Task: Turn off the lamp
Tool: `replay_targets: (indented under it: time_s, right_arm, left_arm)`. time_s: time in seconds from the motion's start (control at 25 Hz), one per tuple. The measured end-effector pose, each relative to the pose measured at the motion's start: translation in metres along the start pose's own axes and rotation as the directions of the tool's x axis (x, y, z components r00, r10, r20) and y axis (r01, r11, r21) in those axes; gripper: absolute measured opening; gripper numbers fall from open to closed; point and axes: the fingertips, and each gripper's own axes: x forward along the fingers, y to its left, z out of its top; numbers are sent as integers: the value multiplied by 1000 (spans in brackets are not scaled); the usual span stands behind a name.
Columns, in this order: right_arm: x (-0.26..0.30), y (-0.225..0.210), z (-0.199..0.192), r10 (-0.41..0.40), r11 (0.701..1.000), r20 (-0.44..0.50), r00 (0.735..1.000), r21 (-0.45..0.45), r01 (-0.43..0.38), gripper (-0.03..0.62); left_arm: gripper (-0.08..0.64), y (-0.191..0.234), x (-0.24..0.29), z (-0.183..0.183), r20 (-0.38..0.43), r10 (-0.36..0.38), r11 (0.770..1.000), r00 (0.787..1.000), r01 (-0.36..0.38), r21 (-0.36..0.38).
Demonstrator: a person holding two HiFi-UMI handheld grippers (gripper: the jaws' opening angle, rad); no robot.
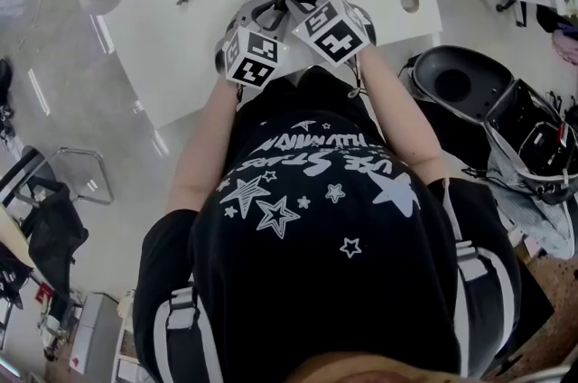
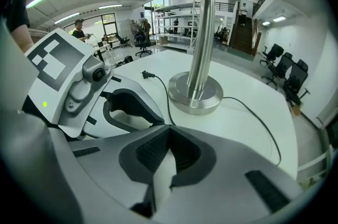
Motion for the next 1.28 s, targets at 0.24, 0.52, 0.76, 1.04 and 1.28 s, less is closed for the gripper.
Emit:
replay_targets:
  time_s: [0.24,0.52,0.76,1.04,1.28]
  right_arm:
    - [-2,-1,-1,-7,1000,-21,1000,-22,7,5]
    - [4,1,-1,59,998,-8,998,-1,-59,5]
    - [0,-3,-2,69,995,18,997,65,-70,5]
    - [0,1,-1,83,994,7,996,70,-84,5]
    - [1,4,0,79,997,-32,996,-4,-80,5]
  left_arm:
    - [124,-1,1,0,-10,-1,1000,1000,1,4]
    - [124,1,1,-3,-7,-6,1000,1000,6,-8]
    - [124,0,2,0,4,-9,1000,1000,9,-19]
    - [124,0,2,-1,9,-9,1000,1000,9,-22]
    - [124,1,1,-1,14,-15,1000,1000,16,-17]
